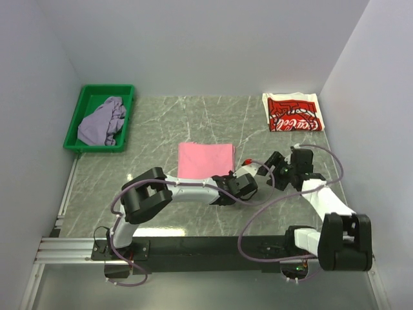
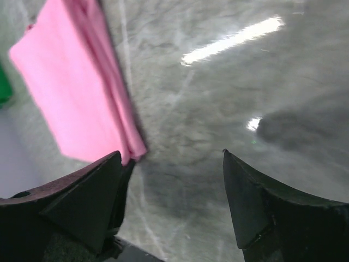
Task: Fold and stack the t-shirts
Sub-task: Neatly place the folded tshirt to the corner
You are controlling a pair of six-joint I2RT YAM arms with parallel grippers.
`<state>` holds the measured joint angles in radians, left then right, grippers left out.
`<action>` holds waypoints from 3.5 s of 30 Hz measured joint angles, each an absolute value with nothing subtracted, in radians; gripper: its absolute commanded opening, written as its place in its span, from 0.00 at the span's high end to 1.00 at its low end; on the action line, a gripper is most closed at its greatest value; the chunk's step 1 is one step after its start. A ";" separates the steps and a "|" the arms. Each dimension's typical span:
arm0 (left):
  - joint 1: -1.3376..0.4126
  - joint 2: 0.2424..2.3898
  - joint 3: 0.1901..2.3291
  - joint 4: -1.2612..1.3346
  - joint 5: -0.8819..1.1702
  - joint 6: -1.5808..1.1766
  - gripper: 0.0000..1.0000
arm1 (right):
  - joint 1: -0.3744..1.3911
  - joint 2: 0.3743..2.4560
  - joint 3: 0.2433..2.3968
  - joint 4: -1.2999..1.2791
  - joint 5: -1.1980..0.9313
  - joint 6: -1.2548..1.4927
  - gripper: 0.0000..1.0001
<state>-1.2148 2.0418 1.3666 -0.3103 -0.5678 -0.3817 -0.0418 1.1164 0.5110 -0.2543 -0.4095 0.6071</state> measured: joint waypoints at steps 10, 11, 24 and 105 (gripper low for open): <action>-1.190 1.901 1.292 -0.283 -0.527 -0.430 0.99 | 0.074 1.444 0.513 0.086 -0.628 0.773 0.15; -1.188 1.897 1.292 -0.281 -0.525 -0.433 0.99 | 0.098 1.489 0.521 0.125 -0.657 0.801 0.15; -1.185 1.895 1.290 -0.270 -0.489 -0.461 0.98 | 0.333 1.829 0.769 0.357 -0.737 0.913 0.30; -0.224 1.428 0.937 -0.381 -0.424 -0.518 0.01 | -0.067 2.441 2.254 -0.512 0.284 -0.318 0.97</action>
